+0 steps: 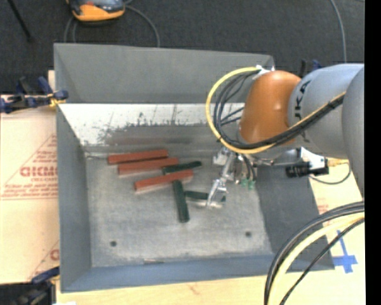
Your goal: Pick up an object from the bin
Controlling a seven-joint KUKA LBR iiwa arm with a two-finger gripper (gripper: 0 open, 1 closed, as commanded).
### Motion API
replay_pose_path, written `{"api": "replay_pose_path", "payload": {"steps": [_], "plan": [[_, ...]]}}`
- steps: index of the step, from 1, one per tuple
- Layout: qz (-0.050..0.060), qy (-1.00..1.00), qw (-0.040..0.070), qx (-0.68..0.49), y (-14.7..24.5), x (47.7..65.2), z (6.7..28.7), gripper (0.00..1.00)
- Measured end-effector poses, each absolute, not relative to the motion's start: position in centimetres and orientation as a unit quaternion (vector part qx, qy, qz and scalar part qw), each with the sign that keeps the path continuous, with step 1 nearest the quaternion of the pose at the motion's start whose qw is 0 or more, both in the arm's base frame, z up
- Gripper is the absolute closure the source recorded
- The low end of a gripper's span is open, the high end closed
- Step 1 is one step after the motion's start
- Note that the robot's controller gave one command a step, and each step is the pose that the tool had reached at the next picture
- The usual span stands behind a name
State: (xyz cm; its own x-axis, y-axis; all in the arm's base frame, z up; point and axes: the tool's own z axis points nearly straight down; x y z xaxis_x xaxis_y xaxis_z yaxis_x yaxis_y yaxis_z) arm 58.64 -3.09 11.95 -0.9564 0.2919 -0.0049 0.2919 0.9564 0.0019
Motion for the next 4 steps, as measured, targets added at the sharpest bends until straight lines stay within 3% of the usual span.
{"api": "replay_pose_path", "payload": {"steps": [1,2,4], "plan": [[-0.001,0.994,0.002,0.105,-2.4,59.2,8.6,0.0],[0.0,0.985,0.006,0.172,-1.3,59.0,7.7,1.0],[0.0,0.985,0.005,0.172,-1.4,59.0,7.8,1.0]]}}
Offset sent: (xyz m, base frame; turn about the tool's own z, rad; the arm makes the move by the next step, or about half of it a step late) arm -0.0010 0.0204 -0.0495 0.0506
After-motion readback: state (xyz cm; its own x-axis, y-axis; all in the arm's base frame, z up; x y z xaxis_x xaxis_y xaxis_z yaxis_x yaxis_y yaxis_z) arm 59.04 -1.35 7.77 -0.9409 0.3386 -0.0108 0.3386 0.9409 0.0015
